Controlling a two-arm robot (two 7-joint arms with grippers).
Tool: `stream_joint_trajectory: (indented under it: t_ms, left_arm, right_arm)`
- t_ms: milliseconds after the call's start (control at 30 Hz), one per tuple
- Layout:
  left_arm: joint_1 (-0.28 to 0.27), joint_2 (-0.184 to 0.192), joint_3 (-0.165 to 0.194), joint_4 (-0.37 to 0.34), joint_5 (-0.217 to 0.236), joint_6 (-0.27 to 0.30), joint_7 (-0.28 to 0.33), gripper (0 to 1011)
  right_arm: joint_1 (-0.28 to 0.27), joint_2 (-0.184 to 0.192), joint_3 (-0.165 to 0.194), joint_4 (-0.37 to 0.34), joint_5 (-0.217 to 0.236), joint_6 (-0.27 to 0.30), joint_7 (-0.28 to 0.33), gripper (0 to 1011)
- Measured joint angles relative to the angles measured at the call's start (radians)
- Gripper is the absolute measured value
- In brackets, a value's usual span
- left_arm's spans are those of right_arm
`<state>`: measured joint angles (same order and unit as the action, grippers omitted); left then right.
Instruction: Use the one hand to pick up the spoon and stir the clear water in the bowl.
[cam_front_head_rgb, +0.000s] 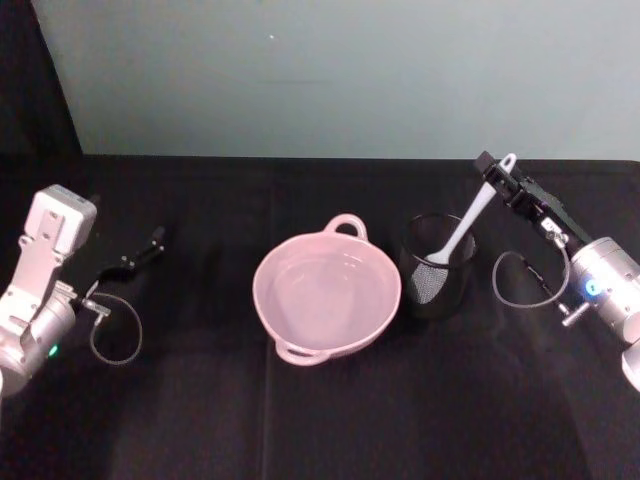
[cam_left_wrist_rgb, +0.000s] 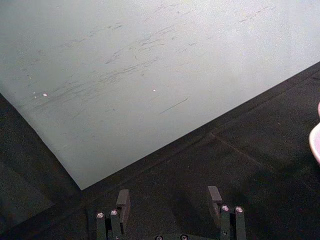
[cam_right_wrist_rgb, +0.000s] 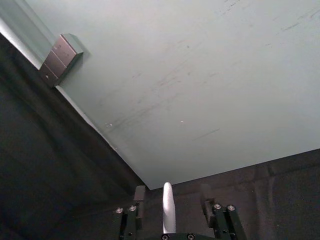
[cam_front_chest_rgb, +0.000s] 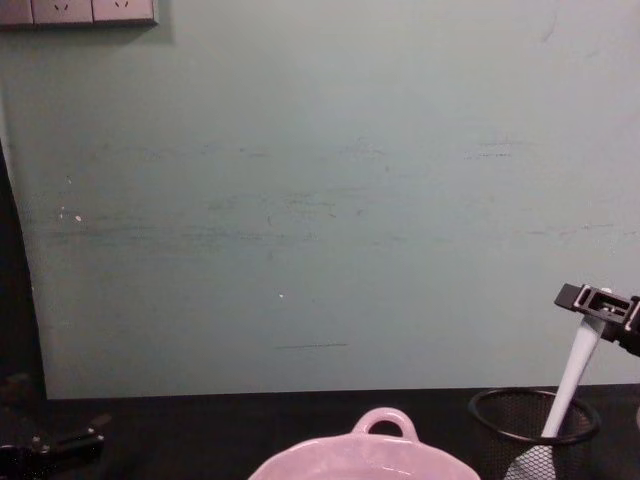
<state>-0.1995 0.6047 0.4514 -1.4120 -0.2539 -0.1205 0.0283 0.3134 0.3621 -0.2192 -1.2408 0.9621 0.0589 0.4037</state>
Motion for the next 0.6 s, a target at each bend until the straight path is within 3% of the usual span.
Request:
stream_joint_trajectory:
  t_ms: [600]
  left_arm:
    - [0.0, 0.0, 0.0, 0.0, 0.0, 0.0, 0.0, 1011]
  right_arm:
    - [0.002, 0.017, -0.025, -0.016, 0.014, -0.013, -0.002, 146]
